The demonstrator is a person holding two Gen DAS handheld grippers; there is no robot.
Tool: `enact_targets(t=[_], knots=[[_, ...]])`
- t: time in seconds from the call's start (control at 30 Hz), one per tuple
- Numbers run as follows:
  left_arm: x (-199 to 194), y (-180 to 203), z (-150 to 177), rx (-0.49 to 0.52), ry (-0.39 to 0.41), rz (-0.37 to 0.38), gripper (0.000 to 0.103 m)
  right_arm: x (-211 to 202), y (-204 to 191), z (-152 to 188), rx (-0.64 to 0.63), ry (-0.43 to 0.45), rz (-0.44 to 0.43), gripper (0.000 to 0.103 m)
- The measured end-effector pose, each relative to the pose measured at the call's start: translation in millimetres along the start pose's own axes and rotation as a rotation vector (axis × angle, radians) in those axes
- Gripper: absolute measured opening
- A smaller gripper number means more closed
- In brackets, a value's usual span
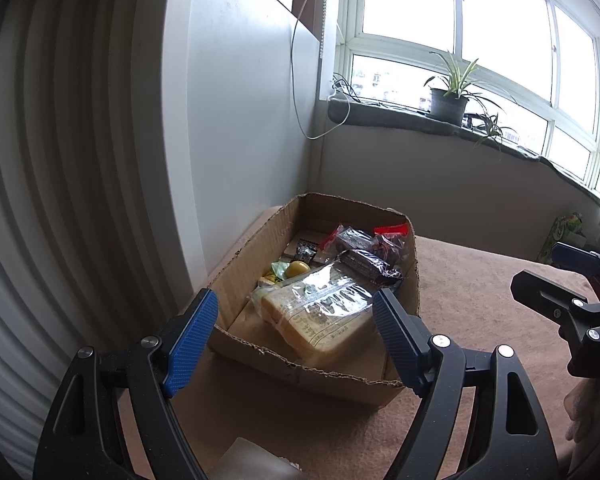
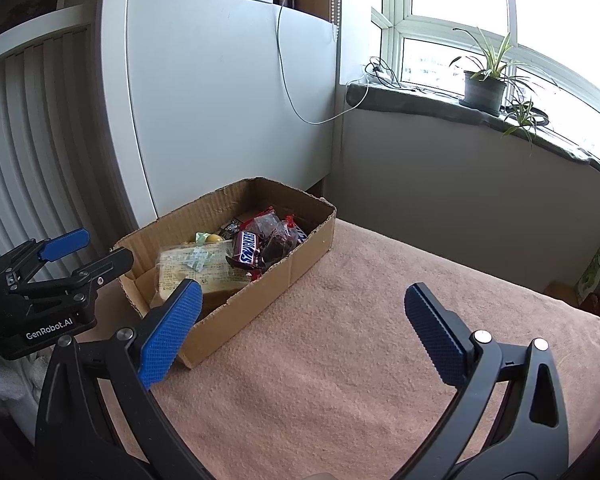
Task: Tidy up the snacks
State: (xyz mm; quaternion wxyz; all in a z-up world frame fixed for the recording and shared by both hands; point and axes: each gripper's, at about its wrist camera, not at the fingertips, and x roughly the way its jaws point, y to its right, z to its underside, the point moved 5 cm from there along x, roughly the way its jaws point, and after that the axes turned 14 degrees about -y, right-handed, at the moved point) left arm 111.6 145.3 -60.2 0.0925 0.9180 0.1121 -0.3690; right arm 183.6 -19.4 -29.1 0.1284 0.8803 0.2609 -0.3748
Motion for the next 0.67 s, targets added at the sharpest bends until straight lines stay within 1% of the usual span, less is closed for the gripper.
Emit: enact_targets(t=[0.67], knots=[[-0.8,-0.4,0.9,0.004,0.013,-0.01,0.08,3.0,2.0,4.1,-0.014,-0.012,0.006,0.103]])
